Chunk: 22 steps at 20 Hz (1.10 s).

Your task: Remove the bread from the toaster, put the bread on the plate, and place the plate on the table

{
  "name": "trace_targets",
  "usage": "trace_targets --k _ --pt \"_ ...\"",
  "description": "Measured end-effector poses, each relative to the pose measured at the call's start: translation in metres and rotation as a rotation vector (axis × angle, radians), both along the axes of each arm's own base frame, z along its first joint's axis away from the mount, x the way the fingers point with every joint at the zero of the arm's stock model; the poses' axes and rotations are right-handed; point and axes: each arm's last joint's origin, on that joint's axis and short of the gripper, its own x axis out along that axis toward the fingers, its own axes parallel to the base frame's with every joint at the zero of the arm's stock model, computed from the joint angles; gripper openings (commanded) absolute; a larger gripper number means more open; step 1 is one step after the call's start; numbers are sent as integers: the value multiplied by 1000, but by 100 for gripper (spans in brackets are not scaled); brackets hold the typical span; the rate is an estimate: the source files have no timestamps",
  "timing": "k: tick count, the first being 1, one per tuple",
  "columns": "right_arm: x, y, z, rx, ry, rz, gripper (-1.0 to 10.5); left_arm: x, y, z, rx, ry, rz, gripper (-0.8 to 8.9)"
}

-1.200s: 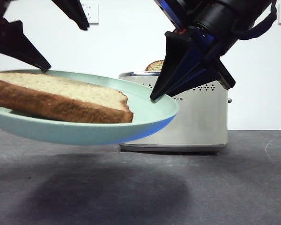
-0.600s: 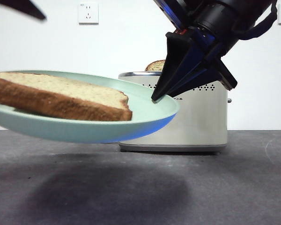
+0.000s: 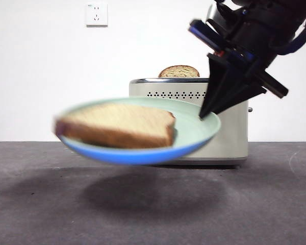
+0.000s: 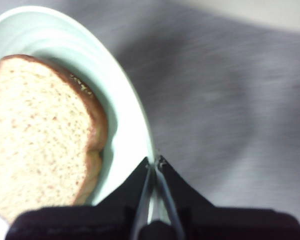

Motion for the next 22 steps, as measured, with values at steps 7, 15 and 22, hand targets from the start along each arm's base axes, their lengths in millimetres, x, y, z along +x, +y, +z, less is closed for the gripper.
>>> trace_targets --k 7,15,22 --pt "4 -5 -1 -102 -61 -95 -17 -30 22 -3 57 -32 125 -8" --pt "9 -3 -11 -121 -30 -93 -17 -27 31 -8 215 -61 385 -8" --pt "24 5 -39 -142 19 -100 -17 -28 31 -10 232 -41 382 -8"
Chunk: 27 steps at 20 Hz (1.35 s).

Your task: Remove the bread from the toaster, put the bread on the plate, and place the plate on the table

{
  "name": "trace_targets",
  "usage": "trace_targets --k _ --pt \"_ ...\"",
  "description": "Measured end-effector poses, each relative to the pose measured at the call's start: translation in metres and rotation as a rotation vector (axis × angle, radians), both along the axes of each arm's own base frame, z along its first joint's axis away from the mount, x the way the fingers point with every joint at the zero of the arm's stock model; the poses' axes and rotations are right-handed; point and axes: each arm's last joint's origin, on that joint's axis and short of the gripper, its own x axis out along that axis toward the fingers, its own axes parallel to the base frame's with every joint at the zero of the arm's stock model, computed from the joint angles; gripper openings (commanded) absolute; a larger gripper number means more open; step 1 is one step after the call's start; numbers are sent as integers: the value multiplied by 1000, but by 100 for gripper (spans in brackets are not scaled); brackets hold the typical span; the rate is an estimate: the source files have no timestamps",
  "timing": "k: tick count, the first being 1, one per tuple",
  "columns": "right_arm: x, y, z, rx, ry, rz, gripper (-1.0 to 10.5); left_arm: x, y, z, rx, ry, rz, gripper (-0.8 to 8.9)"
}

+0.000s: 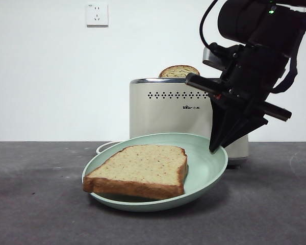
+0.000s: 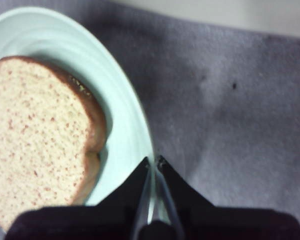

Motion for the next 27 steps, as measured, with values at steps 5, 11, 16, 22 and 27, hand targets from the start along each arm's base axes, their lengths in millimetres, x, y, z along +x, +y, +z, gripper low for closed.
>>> trace_targets --k 5,11,16,22,27 --pt "6 3 -21 -20 69 -13 -17 0 0 0 1 2 0 -8" --pt "9 4 -30 -37 86 -23 -14 0 0 0 1 2 0 -8" --pt "9 4 -31 -48 84 -22 328 0 0 0 3 5 0 -8" --pt "5 2 -14 -30 28 -1 513 0 0 -1 5 7 0 -8" --pt "-26 -14 46 26 -93 16 508 0 0 -1 4 7 0 -8"
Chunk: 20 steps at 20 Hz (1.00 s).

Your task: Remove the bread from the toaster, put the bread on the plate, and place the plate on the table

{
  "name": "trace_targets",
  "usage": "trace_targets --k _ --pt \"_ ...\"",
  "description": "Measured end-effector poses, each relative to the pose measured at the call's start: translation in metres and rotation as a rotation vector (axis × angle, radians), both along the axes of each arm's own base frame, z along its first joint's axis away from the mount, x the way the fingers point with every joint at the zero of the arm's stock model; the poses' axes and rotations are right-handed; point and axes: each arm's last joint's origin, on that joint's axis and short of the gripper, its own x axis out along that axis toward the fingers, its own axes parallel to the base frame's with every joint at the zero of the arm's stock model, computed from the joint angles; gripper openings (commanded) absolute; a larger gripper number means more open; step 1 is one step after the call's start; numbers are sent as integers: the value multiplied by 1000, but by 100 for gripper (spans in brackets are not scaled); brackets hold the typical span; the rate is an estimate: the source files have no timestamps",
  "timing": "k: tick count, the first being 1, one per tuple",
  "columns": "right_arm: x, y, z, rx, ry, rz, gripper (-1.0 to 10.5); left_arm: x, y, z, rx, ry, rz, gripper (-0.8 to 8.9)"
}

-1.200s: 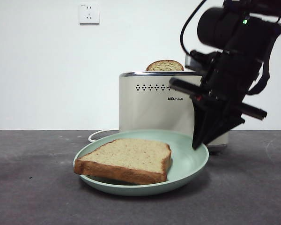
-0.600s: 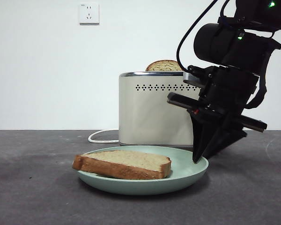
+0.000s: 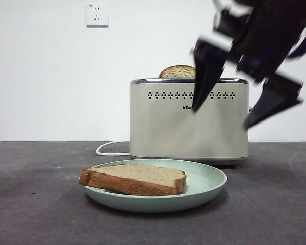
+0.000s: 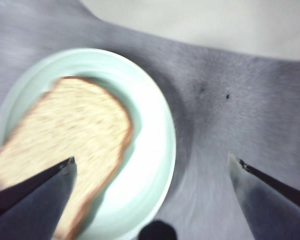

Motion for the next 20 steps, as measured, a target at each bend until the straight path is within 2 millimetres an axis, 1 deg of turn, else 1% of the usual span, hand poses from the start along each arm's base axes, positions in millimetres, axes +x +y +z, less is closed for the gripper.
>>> trace_targets --k 2,3,5,7,9,10,11,14,15,17,20 --pt "-22 -10 26 33 -41 31 504 0 0 0 0 0 0 -8" --pt "-36 -16 40 68 -64 59 504 0 0 0 0 0 0 -8" --pt "-61 -25 61 134 -103 112 501 0 0 0 0 0 -1 -8" --pt "-89 -35 79 184 -149 159 500 0 0 0 0 0 0 -8" --pt "-114 -44 90 215 -177 200 498 0 0 0 0 0 0 -8" --pt "-125 -49 93 220 -184 214 458 0 0 0 0 0 -1 -8" --pt "-135 -53 95 223 -186 225 368 0 0 0 0 0 0 -8" --pt "-160 -67 98 229 -190 250 41 0 0 0 0 0 0 -8" --pt "-165 -70 99 234 -200 255 -20 0 0 0 0 0 0 -8" --pt "-173 -75 102 247 -239 268 -13 0 0 0 0 0 0 -8" --pt "-175 -77 103 250 -255 273 -12 0 0 0 0 0 0 -8"
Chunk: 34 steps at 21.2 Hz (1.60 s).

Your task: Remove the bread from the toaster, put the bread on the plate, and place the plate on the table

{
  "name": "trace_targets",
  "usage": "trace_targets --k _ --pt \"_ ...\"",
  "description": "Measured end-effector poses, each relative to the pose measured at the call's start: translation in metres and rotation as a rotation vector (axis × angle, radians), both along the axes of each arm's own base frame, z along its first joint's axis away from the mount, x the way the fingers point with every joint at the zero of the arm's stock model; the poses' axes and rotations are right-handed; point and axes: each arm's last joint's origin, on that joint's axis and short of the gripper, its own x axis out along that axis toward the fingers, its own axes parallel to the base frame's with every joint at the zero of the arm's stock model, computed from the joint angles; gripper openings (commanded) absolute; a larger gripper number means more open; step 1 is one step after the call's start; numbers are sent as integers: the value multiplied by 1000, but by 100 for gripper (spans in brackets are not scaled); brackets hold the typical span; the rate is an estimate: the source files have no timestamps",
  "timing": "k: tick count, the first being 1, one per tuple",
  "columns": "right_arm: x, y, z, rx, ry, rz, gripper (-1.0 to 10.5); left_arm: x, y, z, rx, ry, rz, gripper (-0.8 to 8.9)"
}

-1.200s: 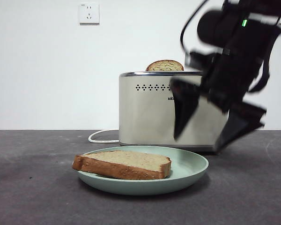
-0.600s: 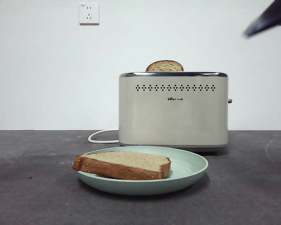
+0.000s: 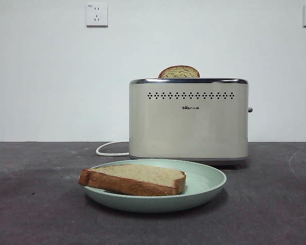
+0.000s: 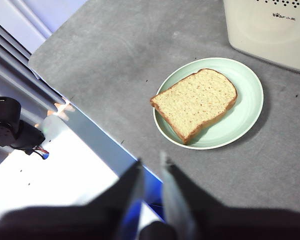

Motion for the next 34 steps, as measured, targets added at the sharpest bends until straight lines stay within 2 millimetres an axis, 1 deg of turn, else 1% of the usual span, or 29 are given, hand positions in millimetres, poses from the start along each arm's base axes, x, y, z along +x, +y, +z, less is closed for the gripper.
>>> trace_targets --k 3,21,23,26,27,28,30,32,34 --pt "0 0 0 -3 -1 2 3 0 0 0 1 1 0 -8" --pt "0 0 0 -3 -1 1 2 1 0 1 8 -16 -4 -4" --pt "0 0 0 -3 -1 1 2 4 0 7 23 -103 34 -4" --pt "0 0 0 -3 -1 1 2 14 4 26 22 -353 174 -4" --pt "0 0 0 -3 -1 1 2 17 6 29 11 -437 201 -4" --pt "0 0 0 -3 -1 1 2 19 8 28 -4 -520 218 -4" --pt "0 0 0 -3 -1 1 2 21 11 23 -25 -625 232 -4" --pt "0 0 0 -3 -1 1 2 25 14 12 -43 -725 240 -4" --pt "0 0 0 -3 -1 1 2 28 16 -4 -48 -794 240 -4"
